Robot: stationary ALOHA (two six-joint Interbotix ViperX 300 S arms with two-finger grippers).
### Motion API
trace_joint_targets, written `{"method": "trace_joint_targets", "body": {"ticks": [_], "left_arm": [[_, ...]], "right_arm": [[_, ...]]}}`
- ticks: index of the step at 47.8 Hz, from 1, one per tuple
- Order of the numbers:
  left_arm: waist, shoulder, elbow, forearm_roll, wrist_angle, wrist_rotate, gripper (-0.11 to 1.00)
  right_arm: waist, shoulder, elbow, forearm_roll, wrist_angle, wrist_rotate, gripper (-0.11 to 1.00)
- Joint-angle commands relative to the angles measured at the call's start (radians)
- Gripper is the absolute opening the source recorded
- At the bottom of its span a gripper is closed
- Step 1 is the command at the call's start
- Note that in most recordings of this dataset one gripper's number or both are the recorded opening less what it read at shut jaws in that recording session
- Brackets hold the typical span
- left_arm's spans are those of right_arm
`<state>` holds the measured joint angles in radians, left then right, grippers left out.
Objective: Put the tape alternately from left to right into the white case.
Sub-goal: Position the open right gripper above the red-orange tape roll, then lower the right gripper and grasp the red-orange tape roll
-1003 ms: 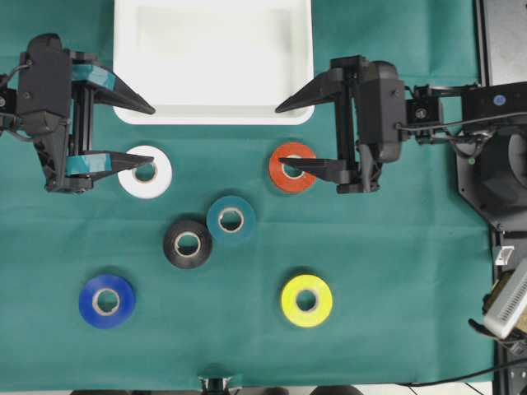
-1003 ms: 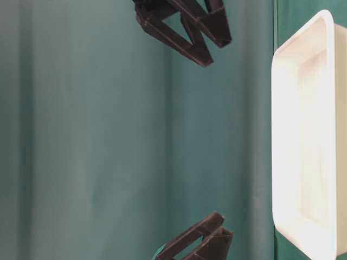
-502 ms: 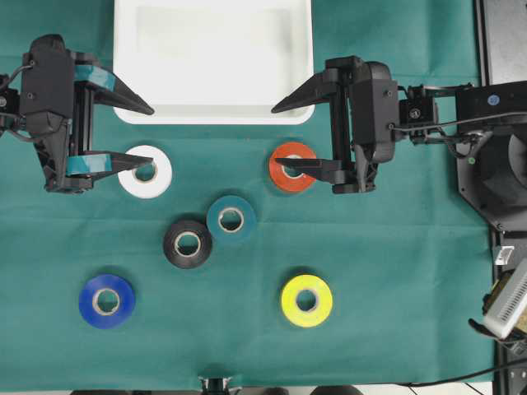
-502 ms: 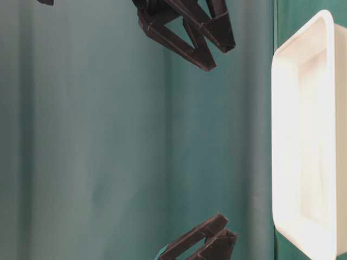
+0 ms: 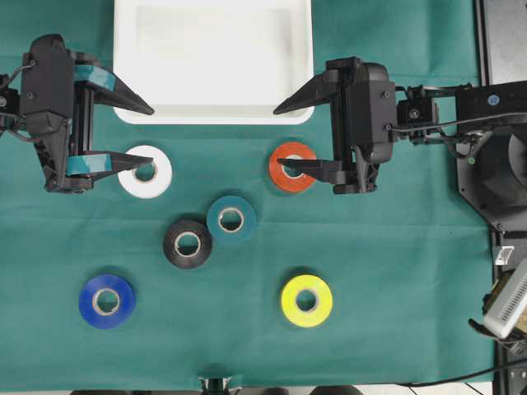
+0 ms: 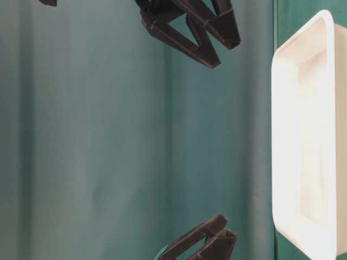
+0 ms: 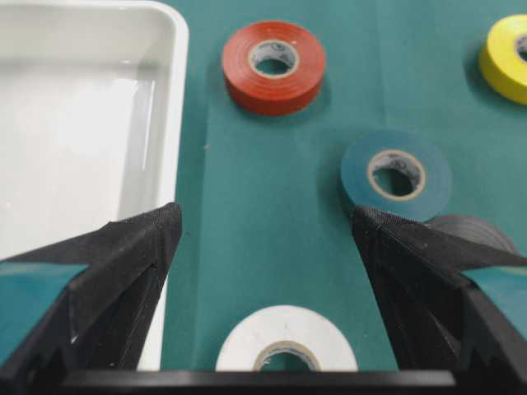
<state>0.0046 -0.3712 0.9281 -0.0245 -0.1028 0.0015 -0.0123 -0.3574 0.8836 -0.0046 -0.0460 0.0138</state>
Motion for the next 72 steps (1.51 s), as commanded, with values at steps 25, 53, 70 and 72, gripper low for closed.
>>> {"method": "trace_joint_targets", "body": {"ticks": [25, 53, 70, 72], "left_arm": [[0.002, -0.008, -0.023, -0.002, -0.006, -0.002, 0.93], [0.002, -0.006, -0.018, -0.002, -0.005, -0.003, 0.93], [0.002, -0.008, -0.018, -0.002, -0.005, -0.002, 0.93], [0.002, -0.006, -0.018, -0.002, -0.005, -0.003, 0.93]], "right_arm": [[0.064, -0.008, 0.018, 0.0, 0.072, 0.023, 0.84], [0.083, -0.005, 0.031, -0.002, 0.124, 0.087, 0.84], [0.083, 0.066, 0.04, -0.002, 0.126, 0.089, 0.83], [0.084, 0.077, 0.04, -0.002, 0.127, 0.089, 0.83]]}}
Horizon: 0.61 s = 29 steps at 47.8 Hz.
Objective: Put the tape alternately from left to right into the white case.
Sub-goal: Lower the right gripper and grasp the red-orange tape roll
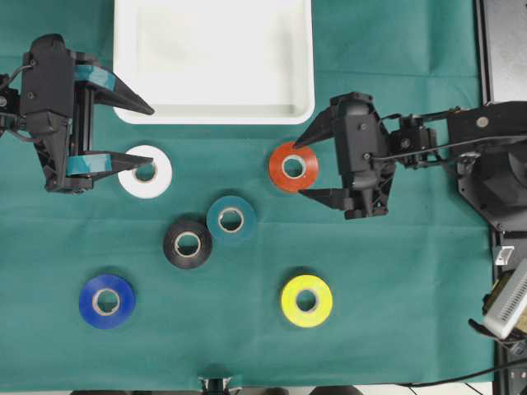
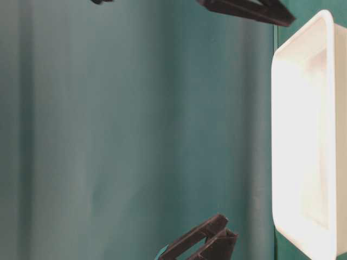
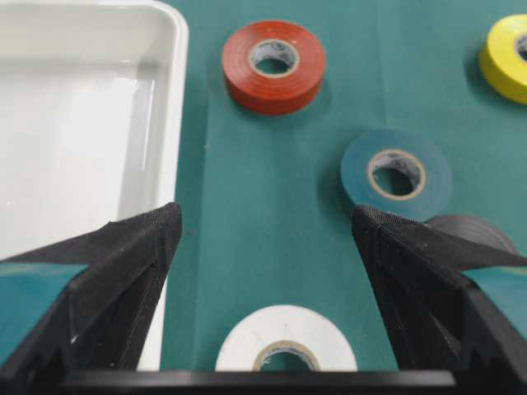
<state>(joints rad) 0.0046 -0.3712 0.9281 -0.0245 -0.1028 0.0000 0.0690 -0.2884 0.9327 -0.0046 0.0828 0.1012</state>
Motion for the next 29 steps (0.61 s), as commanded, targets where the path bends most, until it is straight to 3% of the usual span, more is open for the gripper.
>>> {"method": "trace_joint_targets", "body": {"ticks": [1, 15, 29], "left_arm": [[0.002, -0.008, -0.017, -0.002, -0.005, 0.0, 0.93], [0.002, -0.008, -0.017, -0.002, -0.005, 0.0, 0.93], [0.002, -0.006, -0.017, -0.002, -0.006, -0.002, 0.93]], "right_arm": [[0.002, 0.014, -0.009, 0.0, 0.0, 0.002, 0.83], [0.003, 0.087, -0.008, -0.002, 0.009, 0.058, 0.83], [0.003, 0.163, -0.021, -0.002, 0.008, 0.066, 0.83]]}}
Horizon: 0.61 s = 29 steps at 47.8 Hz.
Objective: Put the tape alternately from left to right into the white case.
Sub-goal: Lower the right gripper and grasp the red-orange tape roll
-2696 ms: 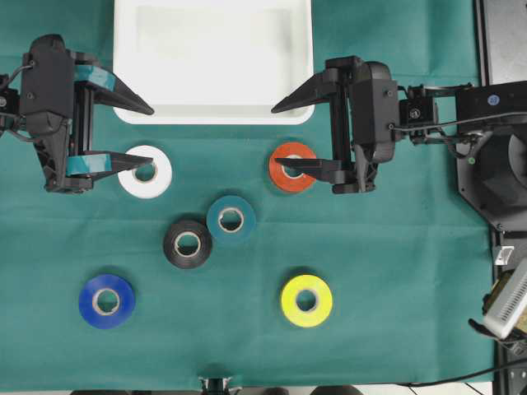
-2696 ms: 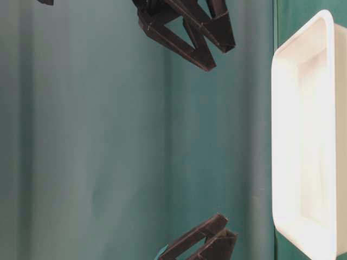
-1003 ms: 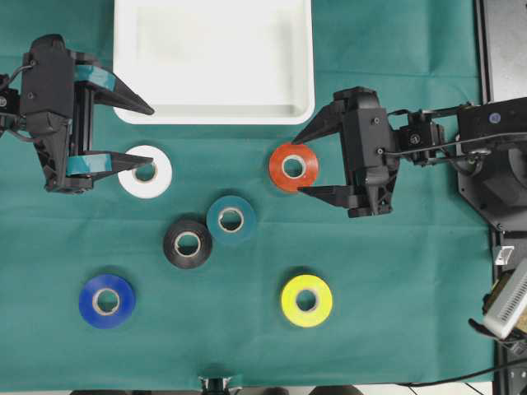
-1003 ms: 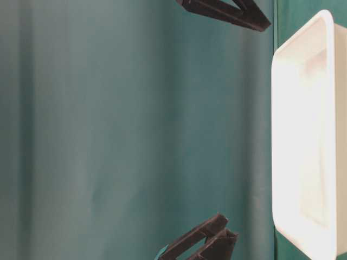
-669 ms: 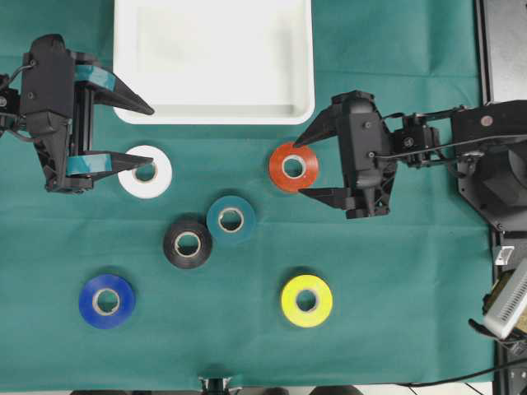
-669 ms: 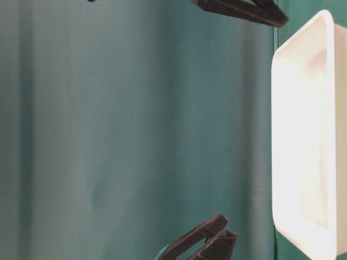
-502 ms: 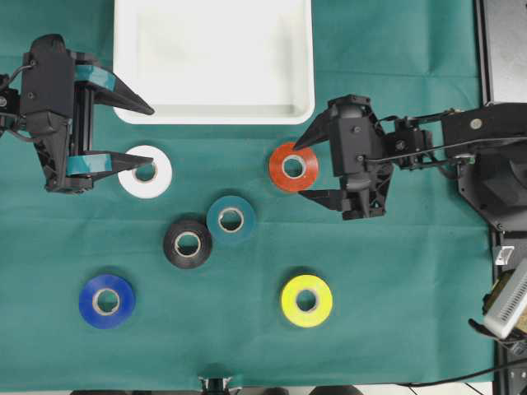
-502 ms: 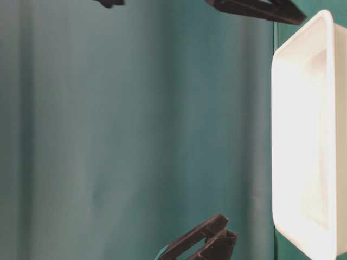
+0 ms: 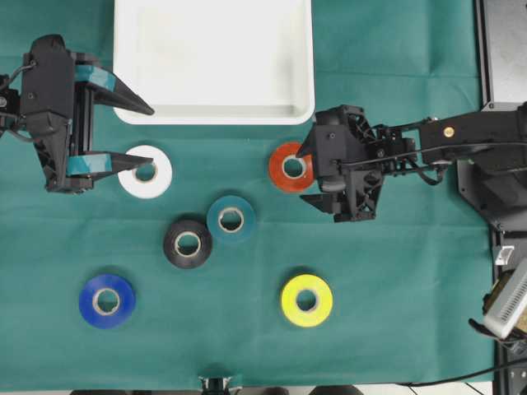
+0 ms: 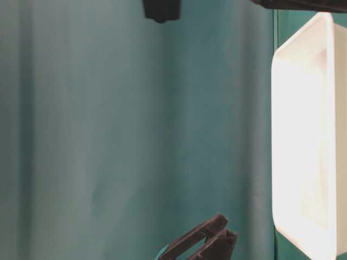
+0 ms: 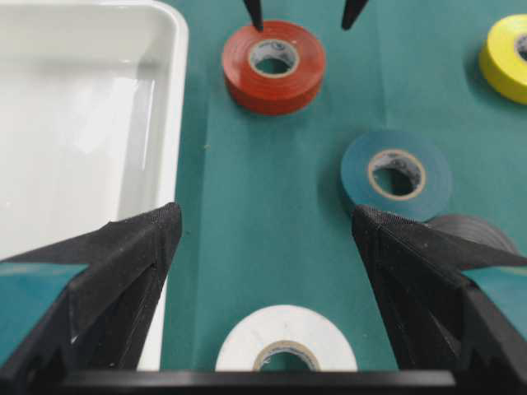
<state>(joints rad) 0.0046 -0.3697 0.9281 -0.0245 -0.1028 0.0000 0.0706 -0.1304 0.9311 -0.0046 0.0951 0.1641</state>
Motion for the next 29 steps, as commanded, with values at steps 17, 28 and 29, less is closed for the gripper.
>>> {"method": "trace_joint_targets", "body": {"ticks": [17, 28, 29], "left_arm": [[0.002, -0.008, -0.014, -0.002, -0.005, -0.002, 0.93], [0.002, -0.008, -0.014, -0.002, 0.0, -0.003, 0.93], [0.002, -0.008, -0.014, -0.002, 0.002, -0.003, 0.93]], "right_arm": [[0.002, 0.067, -0.044, -0.002, -0.005, 0.003, 0.83], [0.002, 0.101, -0.057, -0.002, -0.005, 0.003, 0.83], [0.002, 0.104, -0.057, -0.002, -0.003, 0.003, 0.83]]}}
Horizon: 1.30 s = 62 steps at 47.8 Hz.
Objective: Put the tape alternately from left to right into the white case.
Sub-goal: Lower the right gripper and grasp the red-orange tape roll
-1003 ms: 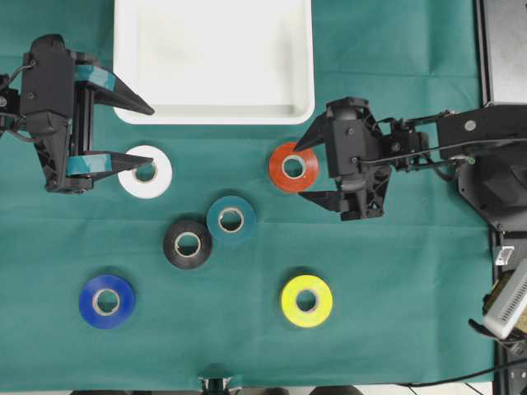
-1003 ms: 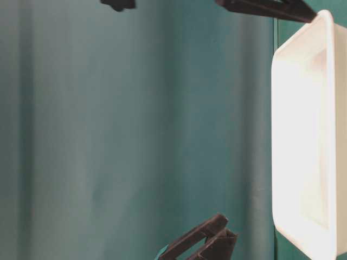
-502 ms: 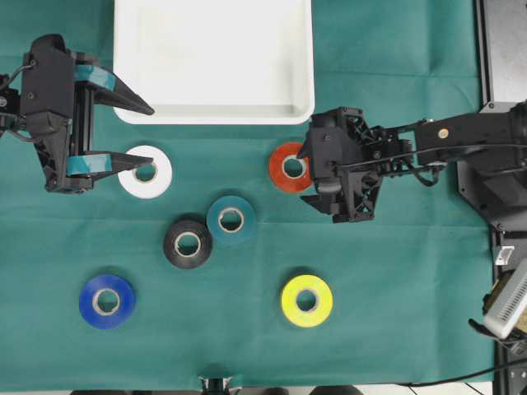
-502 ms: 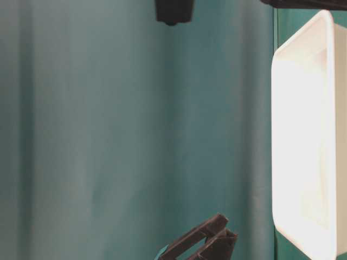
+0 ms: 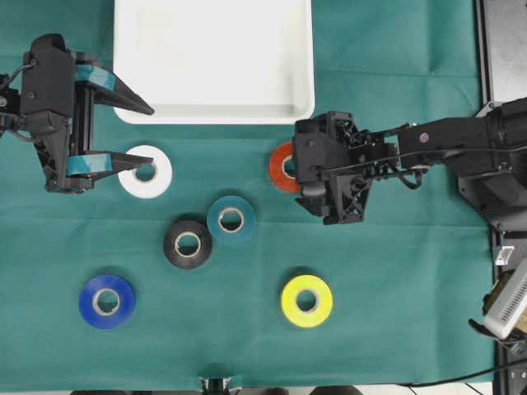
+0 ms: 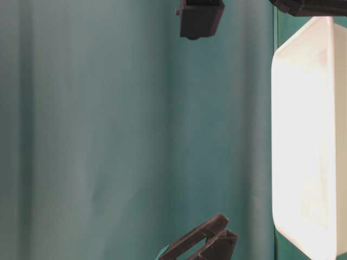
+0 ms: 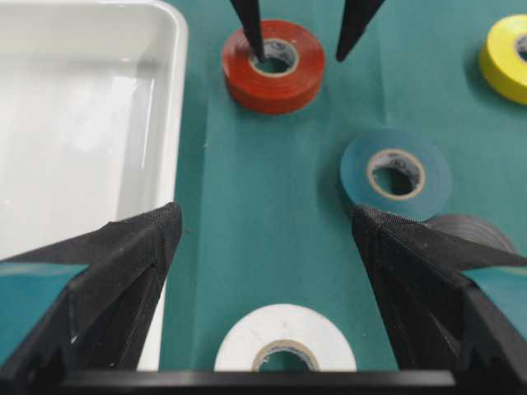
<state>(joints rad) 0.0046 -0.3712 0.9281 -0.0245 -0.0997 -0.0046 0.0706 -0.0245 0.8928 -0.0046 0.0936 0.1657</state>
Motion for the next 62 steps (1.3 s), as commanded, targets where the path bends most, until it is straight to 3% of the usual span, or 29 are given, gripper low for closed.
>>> {"method": "trace_joint_targets", "body": {"ticks": [1, 31, 37, 42, 49, 54, 62], "left_arm": [[0.002, -0.006, -0.014, -0.002, 0.0, 0.002, 0.93], [0.002, -0.006, -0.012, -0.002, 0.003, 0.002, 0.93], [0.0, -0.006, -0.014, -0.002, 0.003, 0.002, 0.93], [0.002, -0.006, -0.012, -0.002, 0.003, 0.002, 0.93], [0.002, -0.006, -0.012, -0.002, 0.003, 0.002, 0.93], [0.0, -0.006, -0.012, -0.002, 0.003, 0.002, 0.93], [0.002, -0.006, -0.012, -0.002, 0.003, 0.0, 0.93]], "right_arm": [[0.002, 0.002, -0.02, -0.002, -0.003, 0.002, 0.83], [0.002, 0.026, -0.026, -0.002, -0.006, 0.025, 0.83], [0.002, 0.032, -0.026, -0.002, -0.008, 0.026, 0.78], [0.002, 0.034, -0.026, -0.002, -0.006, 0.026, 0.64], [0.002, 0.034, -0.029, -0.002, -0.003, 0.041, 0.27], [0.003, 0.032, -0.032, -0.002, -0.002, 0.054, 0.06], [0.003, 0.034, -0.037, -0.002, -0.002, 0.06, 0.02]]}}
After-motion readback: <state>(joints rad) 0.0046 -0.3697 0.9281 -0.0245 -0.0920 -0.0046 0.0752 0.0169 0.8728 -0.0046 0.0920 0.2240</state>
